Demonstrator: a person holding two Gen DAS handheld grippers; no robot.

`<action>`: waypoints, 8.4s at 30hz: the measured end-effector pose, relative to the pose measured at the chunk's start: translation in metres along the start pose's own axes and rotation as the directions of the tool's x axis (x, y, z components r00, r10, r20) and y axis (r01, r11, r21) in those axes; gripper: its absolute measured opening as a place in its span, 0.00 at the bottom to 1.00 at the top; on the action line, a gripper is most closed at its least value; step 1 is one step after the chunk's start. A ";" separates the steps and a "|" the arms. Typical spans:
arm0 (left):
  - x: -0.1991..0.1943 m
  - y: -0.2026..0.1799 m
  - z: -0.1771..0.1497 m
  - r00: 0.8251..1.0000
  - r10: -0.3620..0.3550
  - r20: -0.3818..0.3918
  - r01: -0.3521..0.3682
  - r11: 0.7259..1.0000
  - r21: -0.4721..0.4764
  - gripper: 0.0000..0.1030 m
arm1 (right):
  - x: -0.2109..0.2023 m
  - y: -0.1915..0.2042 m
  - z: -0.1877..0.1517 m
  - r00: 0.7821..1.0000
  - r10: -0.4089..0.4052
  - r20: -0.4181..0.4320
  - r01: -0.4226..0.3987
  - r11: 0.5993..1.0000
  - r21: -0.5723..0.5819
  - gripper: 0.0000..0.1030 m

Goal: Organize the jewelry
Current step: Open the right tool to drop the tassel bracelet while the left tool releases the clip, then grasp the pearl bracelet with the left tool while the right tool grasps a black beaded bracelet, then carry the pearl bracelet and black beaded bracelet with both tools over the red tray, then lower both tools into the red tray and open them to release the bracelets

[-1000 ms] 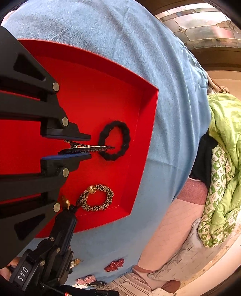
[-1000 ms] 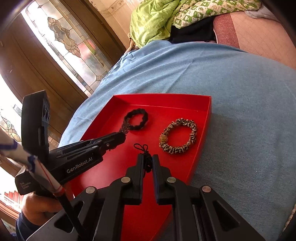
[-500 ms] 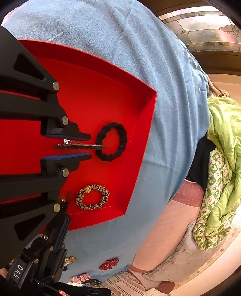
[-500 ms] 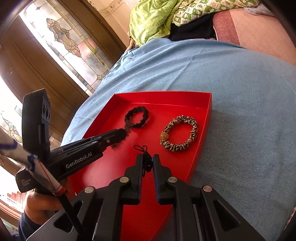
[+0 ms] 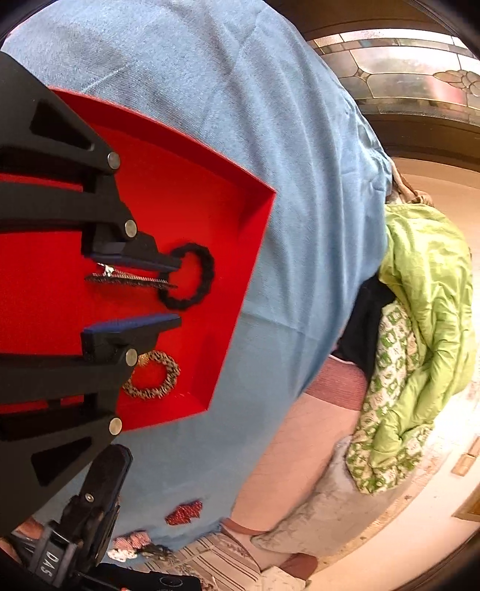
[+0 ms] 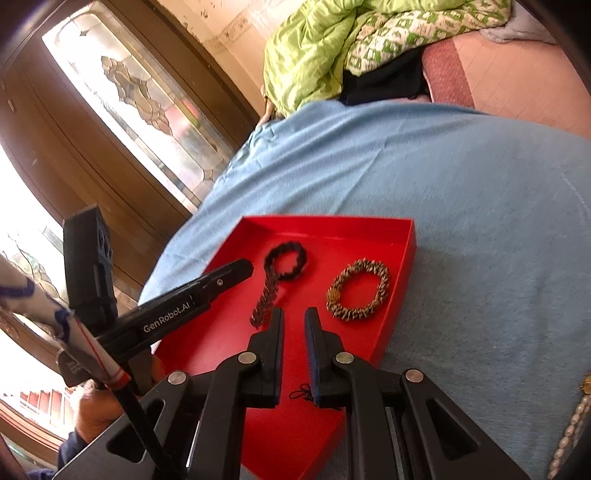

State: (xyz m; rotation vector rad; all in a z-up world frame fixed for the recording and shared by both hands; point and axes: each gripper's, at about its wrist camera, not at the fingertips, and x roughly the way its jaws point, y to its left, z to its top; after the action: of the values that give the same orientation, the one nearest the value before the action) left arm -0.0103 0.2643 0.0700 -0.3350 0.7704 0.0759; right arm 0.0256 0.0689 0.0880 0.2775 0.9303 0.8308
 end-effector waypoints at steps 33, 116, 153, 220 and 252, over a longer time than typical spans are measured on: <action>0.006 -0.146 -0.039 0.977 -0.198 -0.077 0.211 0.945 0.251 0.22 | -0.134 -0.091 -0.026 0.978 -0.167 0.122 0.136 0.963 0.231 0.12; -0.048 -0.174 -0.049 0.927 -0.368 0.076 0.316 0.873 0.373 0.09 | -0.152 -0.099 -0.039 0.925 -0.330 0.186 0.304 0.940 0.158 0.07; -0.052 0.024 -0.032 0.988 -0.092 0.121 0.089 0.996 0.028 0.09 | 0.007 0.018 -0.027 0.998 -0.053 0.029 0.053 0.999 0.000 0.07; -0.017 0.038 -0.026 0.999 0.028 0.040 -0.028 1.000 -0.003 0.09 | 0.064 0.021 -0.021 0.989 -0.148 -0.028 0.144 0.984 -0.107 0.09; -0.019 0.022 -0.022 0.999 -0.001 0.051 0.001 1.000 0.004 0.09 | 0.038 0.024 -0.015 0.996 -0.091 0.019 0.092 0.993 -0.068 0.19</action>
State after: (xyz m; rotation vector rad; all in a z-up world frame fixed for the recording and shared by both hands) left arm -0.0431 0.2785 0.0624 -0.3289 0.7202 0.0814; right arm 0.0141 0.1110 0.0694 0.1800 0.8913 0.7741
